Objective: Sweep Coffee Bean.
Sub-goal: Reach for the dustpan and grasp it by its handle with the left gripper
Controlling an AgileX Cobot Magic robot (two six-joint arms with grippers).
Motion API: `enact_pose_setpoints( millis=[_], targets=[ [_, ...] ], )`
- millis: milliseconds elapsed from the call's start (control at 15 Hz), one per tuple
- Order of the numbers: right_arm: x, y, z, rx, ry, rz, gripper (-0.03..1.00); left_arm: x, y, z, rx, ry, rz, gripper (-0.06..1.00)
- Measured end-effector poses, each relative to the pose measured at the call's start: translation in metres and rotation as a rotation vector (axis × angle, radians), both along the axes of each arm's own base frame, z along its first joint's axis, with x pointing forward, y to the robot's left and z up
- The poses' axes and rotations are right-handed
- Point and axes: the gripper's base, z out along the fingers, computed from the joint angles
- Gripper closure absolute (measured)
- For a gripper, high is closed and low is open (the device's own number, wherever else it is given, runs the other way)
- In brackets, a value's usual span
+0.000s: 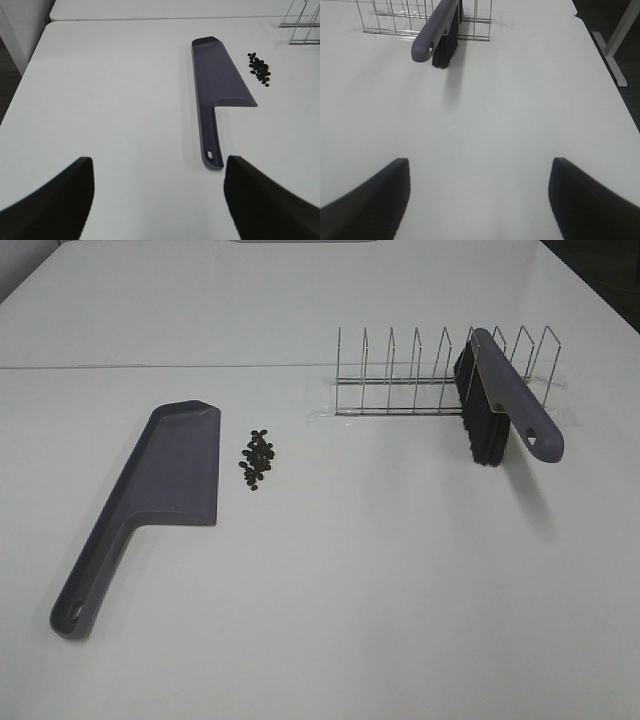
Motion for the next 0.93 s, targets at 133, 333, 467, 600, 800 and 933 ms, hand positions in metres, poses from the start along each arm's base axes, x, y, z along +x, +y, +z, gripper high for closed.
enact_pose_setpoints(
  millis=[133,333,467,600,800,933],
  targets=[
    [0.0000,0.0000,0.0000,0.000,0.000,0.000,0.22,0.0000,0.0000,0.0000,0.000,0.000,0.000,0.25],
    [0.0000,0.0000,0.0000,0.000,0.000,0.000,0.22,0.0000,0.0000,0.0000,0.000,0.000,0.000,0.25],
    [0.0000,0.0000,0.0000,0.000,0.000,0.000,0.22,0.0000,0.0000,0.0000,0.000,0.000,0.000,0.25],
    [0.0000,0.0000,0.0000,0.000,0.000,0.000,0.22,0.0000,0.0000,0.0000,0.000,0.000,0.000,0.25],
    [0.0000,0.0000,0.0000,0.000,0.000,0.000,0.22,0.0000,0.0000,0.0000,0.000,0.000,0.000,0.25],
    [0.0000,0.0000,0.0000,0.000,0.000,0.000,0.22,0.0000,0.0000,0.0000,0.000,0.000,0.000,0.25]
  ],
)
